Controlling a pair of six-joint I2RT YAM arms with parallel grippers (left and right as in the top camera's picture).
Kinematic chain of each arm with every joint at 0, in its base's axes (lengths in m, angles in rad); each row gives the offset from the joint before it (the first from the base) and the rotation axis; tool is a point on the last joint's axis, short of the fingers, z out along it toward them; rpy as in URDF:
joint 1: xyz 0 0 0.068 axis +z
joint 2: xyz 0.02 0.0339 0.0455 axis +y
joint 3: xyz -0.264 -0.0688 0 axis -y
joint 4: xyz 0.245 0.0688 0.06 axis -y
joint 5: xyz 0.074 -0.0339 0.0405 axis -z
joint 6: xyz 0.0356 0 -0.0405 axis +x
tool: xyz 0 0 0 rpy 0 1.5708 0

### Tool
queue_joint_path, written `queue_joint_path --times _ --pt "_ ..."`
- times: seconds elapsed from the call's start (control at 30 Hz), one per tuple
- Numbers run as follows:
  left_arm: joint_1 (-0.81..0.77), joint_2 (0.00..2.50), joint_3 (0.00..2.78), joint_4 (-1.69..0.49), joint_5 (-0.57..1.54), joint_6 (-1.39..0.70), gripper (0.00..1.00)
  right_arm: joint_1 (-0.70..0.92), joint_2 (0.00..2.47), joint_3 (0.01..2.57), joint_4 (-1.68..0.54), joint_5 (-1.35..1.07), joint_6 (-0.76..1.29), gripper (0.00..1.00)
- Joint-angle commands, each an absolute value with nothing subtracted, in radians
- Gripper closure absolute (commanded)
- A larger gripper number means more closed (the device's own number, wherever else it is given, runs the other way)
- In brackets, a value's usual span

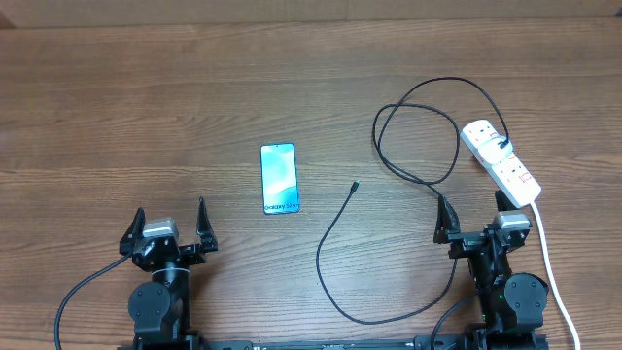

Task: Plug charger to phone and switch on socket

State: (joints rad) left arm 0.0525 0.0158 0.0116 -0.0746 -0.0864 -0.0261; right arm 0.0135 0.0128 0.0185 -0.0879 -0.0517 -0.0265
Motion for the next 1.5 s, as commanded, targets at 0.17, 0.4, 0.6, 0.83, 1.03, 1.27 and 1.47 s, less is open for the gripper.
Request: queue_joint_path --times 0.17,0.4,0.6,0.83,1.03,1.27,1.47 --pt "0.052 0.005 0.005 -0.071 -0.081 -0.022 0.0 0.011 0.003 0.008 -0.081 -0.047 -0.031 0.0" --pt "0.052 0.005 0.005 -0.071 -0.081 -0.022 0.0 0.011 0.003 0.008 -0.081 -0.047 -0.031 0.0" --pt "0.052 0.005 0.005 -0.07 -0.08 -0.022 0.01 0.011 0.003 0.008 -0.081 -0.047 -0.031 0.0" --pt "0.053 0.005 0.005 -0.07 -0.084 -0.023 0.0 0.011 0.003 0.008 -0.081 -0.047 -0.031 0.0" --pt "0.052 0.005 0.005 -0.07 -0.006 -0.03 0.01 0.011 0.003 0.008 -0.081 -0.047 -0.031 0.0" --pt "0.052 0.005 0.005 -0.072 0.071 -0.03 0.0 0.011 0.003 0.008 -0.081 -0.047 -0.031 0.0" --pt "0.052 0.005 0.005 -0.062 0.08 -0.05 0.01 0.011 0.003 0.008 -0.081 -0.047 -0.031 0.0"
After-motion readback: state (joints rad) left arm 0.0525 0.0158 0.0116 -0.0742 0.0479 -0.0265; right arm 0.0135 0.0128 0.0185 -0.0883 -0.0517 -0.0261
